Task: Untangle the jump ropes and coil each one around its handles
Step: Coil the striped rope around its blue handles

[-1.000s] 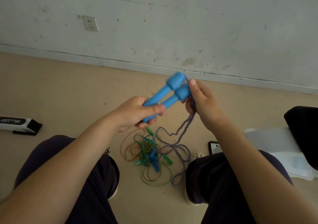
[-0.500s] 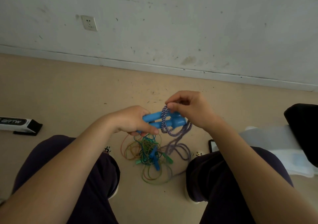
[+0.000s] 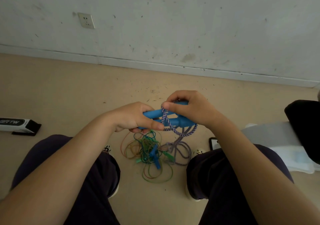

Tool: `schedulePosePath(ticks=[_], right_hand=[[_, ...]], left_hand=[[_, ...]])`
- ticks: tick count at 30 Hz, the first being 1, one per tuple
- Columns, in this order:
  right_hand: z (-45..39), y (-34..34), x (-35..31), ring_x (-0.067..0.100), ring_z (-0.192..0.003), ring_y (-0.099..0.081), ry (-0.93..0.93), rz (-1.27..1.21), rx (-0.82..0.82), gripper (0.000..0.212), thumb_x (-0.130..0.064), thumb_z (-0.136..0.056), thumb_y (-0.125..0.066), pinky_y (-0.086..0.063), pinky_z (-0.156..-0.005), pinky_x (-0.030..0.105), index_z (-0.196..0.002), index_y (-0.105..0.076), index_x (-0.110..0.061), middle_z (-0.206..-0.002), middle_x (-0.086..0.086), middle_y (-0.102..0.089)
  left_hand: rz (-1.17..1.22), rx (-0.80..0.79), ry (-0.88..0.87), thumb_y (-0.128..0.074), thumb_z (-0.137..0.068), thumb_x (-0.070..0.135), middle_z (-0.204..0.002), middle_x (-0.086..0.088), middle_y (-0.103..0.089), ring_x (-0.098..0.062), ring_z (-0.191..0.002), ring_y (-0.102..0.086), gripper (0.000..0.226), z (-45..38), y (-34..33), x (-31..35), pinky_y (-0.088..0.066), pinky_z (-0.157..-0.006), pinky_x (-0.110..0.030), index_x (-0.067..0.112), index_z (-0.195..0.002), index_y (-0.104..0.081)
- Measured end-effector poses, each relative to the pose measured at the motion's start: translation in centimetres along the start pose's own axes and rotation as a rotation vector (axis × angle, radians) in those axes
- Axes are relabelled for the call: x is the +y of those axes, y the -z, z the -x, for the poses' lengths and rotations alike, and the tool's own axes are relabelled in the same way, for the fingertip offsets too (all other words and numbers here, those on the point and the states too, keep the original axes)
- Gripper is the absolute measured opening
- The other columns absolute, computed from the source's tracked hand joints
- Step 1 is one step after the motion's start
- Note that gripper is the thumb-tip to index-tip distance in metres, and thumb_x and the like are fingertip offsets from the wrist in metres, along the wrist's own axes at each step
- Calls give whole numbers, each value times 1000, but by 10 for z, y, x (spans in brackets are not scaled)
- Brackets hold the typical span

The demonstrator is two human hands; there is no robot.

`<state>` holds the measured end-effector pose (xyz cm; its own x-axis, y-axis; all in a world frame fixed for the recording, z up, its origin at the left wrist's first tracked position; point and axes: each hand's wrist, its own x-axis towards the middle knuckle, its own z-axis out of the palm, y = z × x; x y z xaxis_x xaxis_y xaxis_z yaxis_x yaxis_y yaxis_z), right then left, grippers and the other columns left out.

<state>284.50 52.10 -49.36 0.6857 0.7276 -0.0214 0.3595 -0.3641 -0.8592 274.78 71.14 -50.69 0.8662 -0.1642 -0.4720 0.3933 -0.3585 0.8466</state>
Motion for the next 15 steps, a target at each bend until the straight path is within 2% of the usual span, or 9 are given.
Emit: schedulePosePath(ticks=[3,7,11,15], right_hand=[[1,4,0,-3,-80,-59,11,32,-45,29,-39,-73,-79,-46,-71,11,-96,-74,-22,-98,-5,-69],[1,-2,5,2,-73,-54,-12,99,-7,39,-45,-68,-82,-47,-66,19,-92,-67,-19,-93,1,-66],[-2,-7,7,8,-72,-50,-37,157,-3,44,-47,-68,-82,-47,-65,28,-91,-60,-18,-90,5,-63],[-2,-9,7,-1,-63,-48,-69,132,-56,40,-46,-71,-81,-41,-59,14,-93,-60,-21,-82,-7,-59]], left_hand=[[54,9,-18,-90,-62,47,-57,-4,-56,-14,-45,-38,43,0,2,-1,-28,-39,-19,17,-78,-64],[9,49,-12,-84,-61,62,-59,-4,-59,-10,-40,-41,53,0,-3,3,-31,-40,-20,16,-80,-63],[-65,67,2,-70,-66,63,-58,-1,-61,-13,-43,-47,49,2,-6,6,-38,-44,-22,18,-84,-65],[-77,1,22,-70,-70,61,-65,-5,-67,-19,-46,-55,53,0,-8,6,-43,-45,-26,18,-101,-63]])
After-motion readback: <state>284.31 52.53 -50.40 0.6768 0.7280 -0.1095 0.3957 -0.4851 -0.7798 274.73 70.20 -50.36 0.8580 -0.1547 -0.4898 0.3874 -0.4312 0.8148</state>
